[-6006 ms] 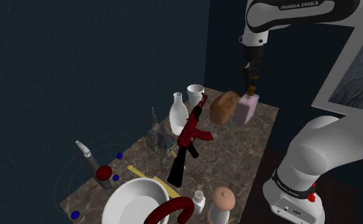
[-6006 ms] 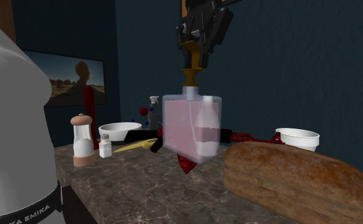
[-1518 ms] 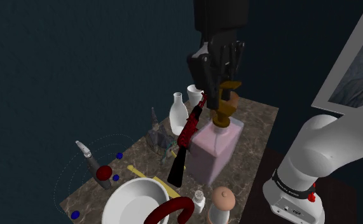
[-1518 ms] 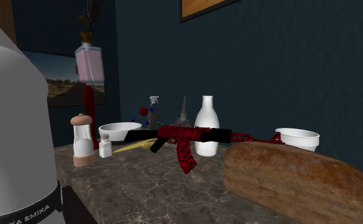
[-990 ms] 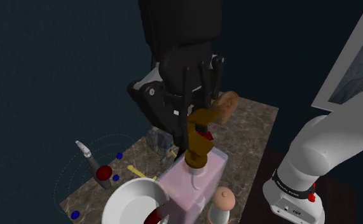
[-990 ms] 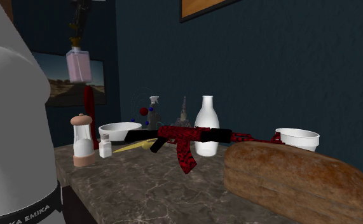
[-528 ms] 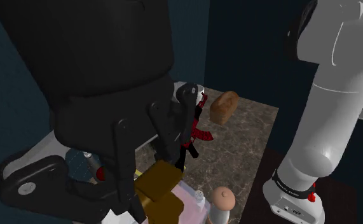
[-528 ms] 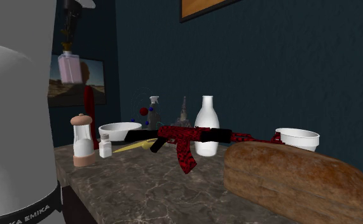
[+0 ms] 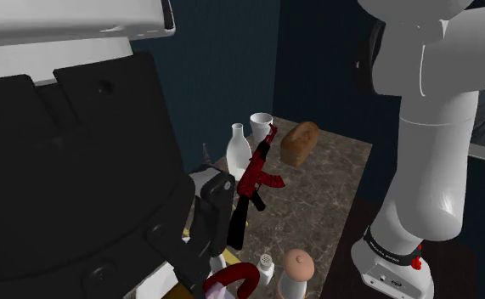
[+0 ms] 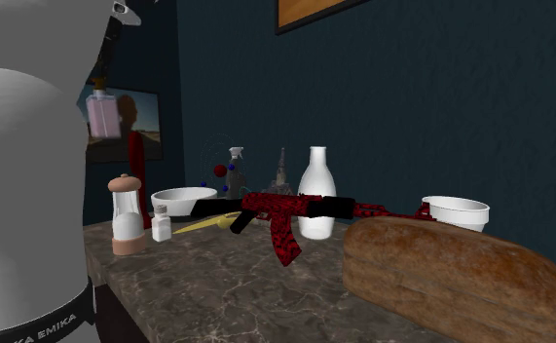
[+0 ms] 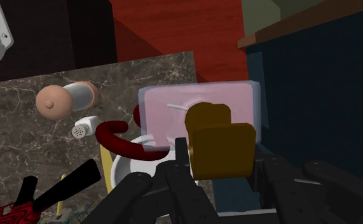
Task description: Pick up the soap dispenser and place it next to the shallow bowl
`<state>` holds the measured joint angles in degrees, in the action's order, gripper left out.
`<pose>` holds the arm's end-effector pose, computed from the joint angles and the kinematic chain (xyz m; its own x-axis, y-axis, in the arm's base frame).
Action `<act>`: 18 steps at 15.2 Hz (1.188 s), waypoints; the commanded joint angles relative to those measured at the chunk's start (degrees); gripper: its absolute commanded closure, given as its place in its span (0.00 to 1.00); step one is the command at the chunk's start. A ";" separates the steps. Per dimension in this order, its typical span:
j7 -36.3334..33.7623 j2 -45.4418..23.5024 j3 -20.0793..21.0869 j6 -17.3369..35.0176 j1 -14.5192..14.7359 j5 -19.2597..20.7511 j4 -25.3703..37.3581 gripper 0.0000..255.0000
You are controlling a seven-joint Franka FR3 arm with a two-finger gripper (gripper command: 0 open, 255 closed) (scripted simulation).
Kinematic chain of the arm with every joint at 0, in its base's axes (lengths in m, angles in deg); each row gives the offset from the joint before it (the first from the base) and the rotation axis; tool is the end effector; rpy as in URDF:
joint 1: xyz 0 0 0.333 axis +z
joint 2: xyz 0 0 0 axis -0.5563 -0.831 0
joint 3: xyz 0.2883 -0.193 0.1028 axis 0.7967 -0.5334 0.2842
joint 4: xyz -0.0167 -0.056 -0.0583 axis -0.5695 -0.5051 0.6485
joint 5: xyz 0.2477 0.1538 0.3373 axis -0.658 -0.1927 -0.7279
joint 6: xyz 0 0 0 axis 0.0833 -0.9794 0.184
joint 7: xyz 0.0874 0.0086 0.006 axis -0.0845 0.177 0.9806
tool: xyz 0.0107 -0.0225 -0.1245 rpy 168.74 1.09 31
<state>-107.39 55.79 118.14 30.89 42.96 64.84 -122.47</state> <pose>0.2071 0.5877 0.7249 0.9906 0.0058 -0.1367 0.0015 -0.9995 -0.0316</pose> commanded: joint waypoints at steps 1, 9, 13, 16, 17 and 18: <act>0.67 1.02 0.76 2.02 -2.14 -1.07 -2.70 1.00; 4.06 5.69 4.17 9.67 -10.82 -5.64 -13.04 1.00; 5.70 7.74 5.70 13.13 -14.33 -7.61 -17.41 1.00; 6.86 9.11 6.73 15.60 -16.59 -8.95 -20.42 1.00; 7.23 9.53 7.05 16.41 -17.27 -9.35 -21.38 1.00; 7.58 9.92 7.36 17.21 -17.91 -9.73 -22.32 1.00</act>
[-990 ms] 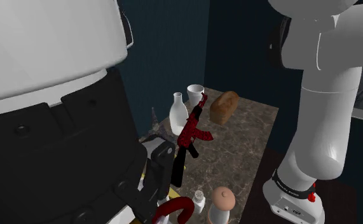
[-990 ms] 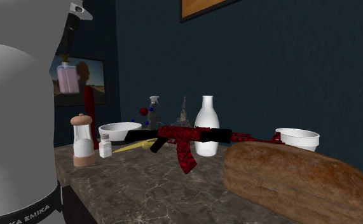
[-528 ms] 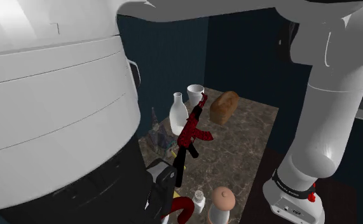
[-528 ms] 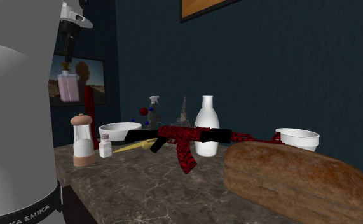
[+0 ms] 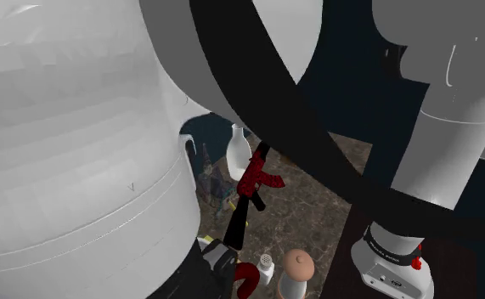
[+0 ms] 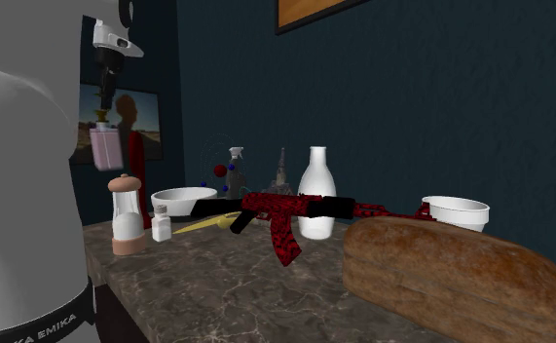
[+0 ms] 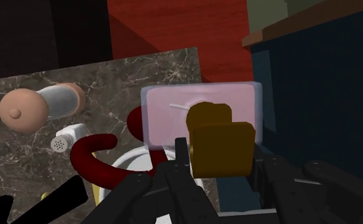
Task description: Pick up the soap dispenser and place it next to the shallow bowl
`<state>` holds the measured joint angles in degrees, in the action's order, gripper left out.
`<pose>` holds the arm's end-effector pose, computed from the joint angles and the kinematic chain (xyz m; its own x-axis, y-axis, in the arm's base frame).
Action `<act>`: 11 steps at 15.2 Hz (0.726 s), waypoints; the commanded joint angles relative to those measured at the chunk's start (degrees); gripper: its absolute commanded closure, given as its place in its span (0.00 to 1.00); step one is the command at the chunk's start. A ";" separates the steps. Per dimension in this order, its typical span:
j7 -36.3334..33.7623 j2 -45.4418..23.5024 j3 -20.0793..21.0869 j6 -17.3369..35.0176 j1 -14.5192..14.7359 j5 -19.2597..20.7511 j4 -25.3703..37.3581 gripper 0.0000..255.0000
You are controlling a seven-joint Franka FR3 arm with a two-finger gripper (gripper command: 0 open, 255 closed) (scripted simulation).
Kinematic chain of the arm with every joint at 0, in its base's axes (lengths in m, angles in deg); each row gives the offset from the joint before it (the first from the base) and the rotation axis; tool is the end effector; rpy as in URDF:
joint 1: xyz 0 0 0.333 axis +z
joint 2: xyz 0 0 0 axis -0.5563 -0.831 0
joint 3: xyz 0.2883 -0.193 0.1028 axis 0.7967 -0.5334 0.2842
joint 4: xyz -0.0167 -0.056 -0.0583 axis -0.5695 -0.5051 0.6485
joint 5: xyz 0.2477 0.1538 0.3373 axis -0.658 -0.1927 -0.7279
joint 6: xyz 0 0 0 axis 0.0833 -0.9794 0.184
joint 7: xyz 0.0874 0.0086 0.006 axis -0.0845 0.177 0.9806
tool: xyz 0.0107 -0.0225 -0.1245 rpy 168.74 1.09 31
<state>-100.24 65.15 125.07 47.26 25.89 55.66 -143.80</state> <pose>0.2052 0.5858 0.6158 0.9905 0.0056 -0.1373 0.0012 -0.9995 -0.0318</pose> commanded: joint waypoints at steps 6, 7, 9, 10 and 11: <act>2.10 2.25 1.70 5.52 -3.51 -2.23 -6.21 1.00; 2.27 2.38 1.80 6.28 -3.74 -2.36 -7.02 1.00; 2.50 2.48 1.88 7.81 -3.97 -2.46 -8.59 1.00; 2.56 2.44 1.85 8.58 -3.97 -2.44 -9.35 1.00; 2.58 2.36 1.77 9.34 -3.90 -2.36 -10.10 1.00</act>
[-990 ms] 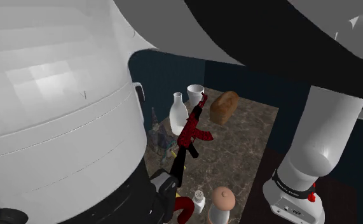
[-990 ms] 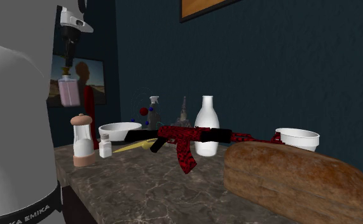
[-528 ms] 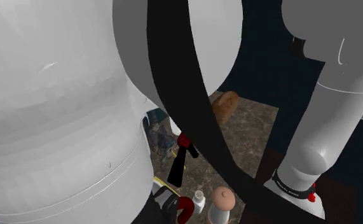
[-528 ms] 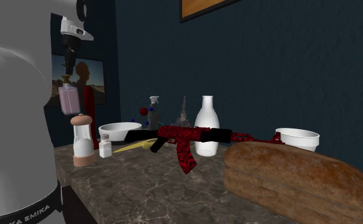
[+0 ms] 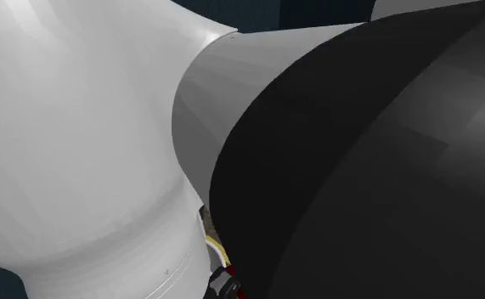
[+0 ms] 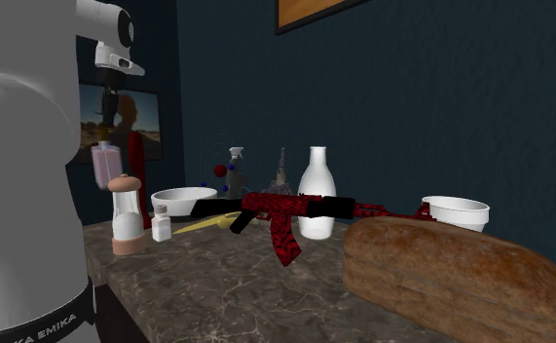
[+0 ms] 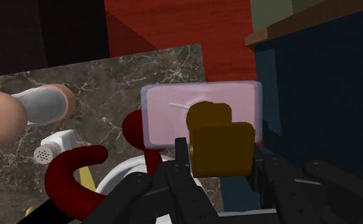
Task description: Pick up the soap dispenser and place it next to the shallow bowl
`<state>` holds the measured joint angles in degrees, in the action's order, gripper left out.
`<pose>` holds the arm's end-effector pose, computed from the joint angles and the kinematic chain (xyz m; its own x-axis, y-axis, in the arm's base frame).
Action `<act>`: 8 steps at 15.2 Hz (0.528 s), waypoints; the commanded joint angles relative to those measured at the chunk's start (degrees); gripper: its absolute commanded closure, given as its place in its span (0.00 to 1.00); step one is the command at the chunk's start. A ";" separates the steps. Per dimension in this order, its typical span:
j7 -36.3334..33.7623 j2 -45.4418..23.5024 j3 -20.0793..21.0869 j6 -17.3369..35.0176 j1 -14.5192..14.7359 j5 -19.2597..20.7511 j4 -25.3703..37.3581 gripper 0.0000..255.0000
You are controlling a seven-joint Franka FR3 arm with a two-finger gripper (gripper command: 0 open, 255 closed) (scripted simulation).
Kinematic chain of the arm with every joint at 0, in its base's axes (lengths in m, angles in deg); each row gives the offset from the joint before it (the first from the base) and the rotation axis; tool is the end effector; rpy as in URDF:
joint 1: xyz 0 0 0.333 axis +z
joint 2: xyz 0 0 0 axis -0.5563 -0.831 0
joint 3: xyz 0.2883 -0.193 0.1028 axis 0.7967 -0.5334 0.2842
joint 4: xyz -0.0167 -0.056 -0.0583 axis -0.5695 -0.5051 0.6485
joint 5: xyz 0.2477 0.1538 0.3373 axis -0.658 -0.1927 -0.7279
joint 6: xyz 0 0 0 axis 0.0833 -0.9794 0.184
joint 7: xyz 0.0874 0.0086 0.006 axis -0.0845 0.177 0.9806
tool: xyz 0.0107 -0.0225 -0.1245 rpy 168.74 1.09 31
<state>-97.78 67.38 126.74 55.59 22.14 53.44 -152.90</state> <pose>0.2046 0.5841 0.5513 0.9905 0.0055 -0.1374 0.0011 -0.9995 -0.0318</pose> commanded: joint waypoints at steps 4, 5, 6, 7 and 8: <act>-0.15 -0.68 -0.61 4.05 0.73 0.66 -3.85 1.00; -0.29 -0.97 -0.89 4.80 1.09 0.96 -4.52 1.00; -0.46 -1.31 -1.19 5.55 1.47 1.29 -5.18 1.00; -0.64 -1.65 -1.53 6.30 1.90 1.64 -5.83 1.00; -0.84 -2.03 -1.89 7.05 2.36 2.03 -6.46 1.00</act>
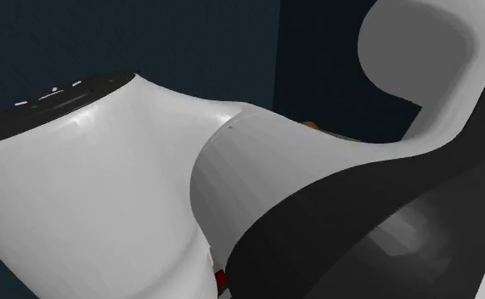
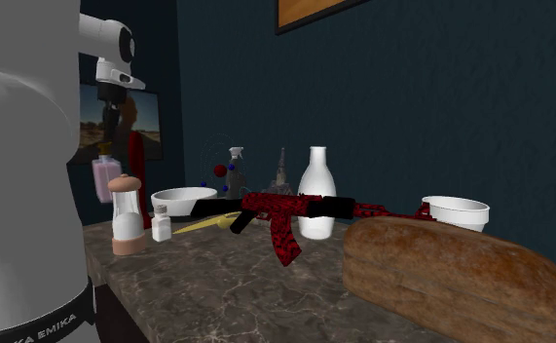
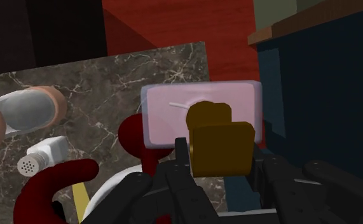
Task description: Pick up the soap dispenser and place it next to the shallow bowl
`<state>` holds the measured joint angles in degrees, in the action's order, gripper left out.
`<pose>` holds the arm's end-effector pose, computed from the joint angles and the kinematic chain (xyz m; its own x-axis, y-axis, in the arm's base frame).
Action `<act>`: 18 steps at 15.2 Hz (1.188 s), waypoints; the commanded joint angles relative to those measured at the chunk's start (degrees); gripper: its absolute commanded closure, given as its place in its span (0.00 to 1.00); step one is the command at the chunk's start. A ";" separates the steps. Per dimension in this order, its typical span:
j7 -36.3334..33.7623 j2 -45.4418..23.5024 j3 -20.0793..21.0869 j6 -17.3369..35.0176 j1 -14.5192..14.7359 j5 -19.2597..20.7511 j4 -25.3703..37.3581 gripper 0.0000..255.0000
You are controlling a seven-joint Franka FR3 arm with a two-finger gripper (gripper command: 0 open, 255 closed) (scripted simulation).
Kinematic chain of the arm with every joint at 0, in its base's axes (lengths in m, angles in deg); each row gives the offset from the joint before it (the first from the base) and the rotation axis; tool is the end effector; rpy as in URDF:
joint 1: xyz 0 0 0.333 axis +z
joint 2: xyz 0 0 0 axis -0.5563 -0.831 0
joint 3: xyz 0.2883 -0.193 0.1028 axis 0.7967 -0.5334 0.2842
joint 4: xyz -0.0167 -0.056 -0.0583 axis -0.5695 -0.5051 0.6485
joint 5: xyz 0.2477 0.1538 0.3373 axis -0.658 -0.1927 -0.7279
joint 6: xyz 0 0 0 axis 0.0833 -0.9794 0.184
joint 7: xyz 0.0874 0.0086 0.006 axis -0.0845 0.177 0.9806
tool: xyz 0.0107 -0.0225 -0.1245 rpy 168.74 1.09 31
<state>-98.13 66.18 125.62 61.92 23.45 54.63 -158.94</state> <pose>0.2028 0.5821 0.5016 0.9905 0.0051 -0.1372 0.0008 -0.9995 -0.0316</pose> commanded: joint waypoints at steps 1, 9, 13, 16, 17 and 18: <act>-0.71 -1.22 -1.16 1.45 1.53 1.24 -1.03 1.00; -2.82 -4.80 -4.91 7.21 5.88 5.02 -5.47 1.00; -3.94 -6.62 -6.92 9.77 8.05 7.00 -7.24 1.00; -3.94 -6.62 -6.93 9.77 8.05 7.00 -7.24 1.00; -3.94 -6.62 -6.93 9.77 8.05 7.00 -7.24 1.00; -3.94 -6.62 -6.93 9.77 8.05 7.00 -7.24 1.00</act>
<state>-102.05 59.57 118.71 71.67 31.47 61.61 -166.18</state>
